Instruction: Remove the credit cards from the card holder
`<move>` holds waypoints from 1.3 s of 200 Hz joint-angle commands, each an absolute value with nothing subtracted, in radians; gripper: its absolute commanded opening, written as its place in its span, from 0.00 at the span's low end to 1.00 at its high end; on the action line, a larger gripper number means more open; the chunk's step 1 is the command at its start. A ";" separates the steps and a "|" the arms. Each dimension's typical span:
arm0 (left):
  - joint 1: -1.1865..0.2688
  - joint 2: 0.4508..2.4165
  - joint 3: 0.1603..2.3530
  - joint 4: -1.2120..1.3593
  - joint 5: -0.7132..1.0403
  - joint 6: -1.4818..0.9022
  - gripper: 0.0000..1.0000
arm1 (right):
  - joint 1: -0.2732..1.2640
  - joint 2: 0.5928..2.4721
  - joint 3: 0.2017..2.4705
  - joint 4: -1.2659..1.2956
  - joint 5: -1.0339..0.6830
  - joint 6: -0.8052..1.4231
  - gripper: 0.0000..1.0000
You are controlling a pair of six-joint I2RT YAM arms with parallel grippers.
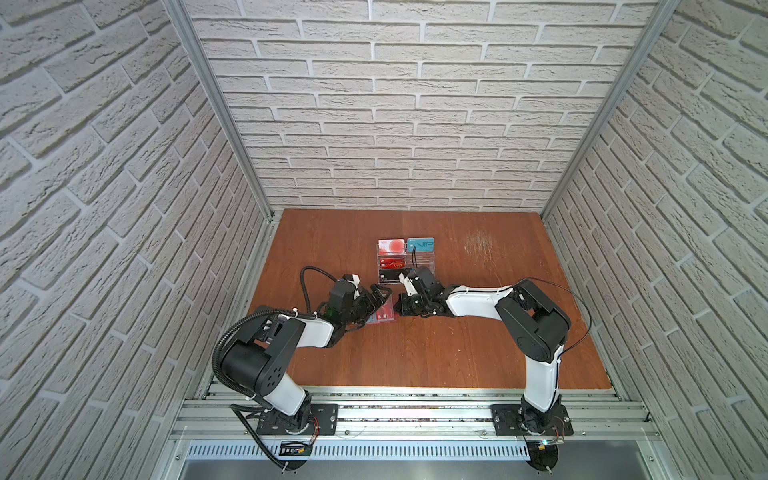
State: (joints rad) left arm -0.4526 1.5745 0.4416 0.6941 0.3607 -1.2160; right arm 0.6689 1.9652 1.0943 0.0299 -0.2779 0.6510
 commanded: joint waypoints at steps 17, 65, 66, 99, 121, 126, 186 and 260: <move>-0.454 1.572 0.410 0.809 0.420 -1.207 0.98 | 0.672 2.022 1.083 -0.011 -0.295 0.664 0.14; -0.455 1.595 0.394 0.925 0.465 -1.210 0.98 | 0.671 2.023 1.081 -0.008 -0.299 0.666 0.14; -0.454 1.596 0.394 0.927 0.465 -1.210 0.98 | 0.671 2.023 1.081 -0.008 -0.300 0.666 0.13; -0.455 1.609 0.381 1.008 0.485 -1.206 0.98 | 0.669 2.027 1.081 -0.004 -0.311 0.670 0.14; -0.456 1.621 0.379 1.050 0.501 -1.210 0.98 | 0.667 2.029 1.083 -0.002 -0.315 0.672 0.14; -0.456 1.623 0.379 1.057 0.503 -1.210 0.98 | 0.667 2.030 1.083 -0.002 -0.315 0.673 0.14; -0.456 1.608 0.368 1.042 0.524 -1.162 0.96 | 0.663 2.029 1.080 0.000 -0.319 0.675 0.13; -0.457 1.612 0.355 1.034 0.574 -1.134 0.93 | 0.652 2.032 1.074 0.010 -0.334 0.684 0.13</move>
State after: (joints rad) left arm -0.4385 1.6188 0.3695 0.9623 0.4522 -1.1481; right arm 0.6468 1.9751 1.0946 0.0467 -0.3332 0.6777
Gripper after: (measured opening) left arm 0.940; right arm 0.133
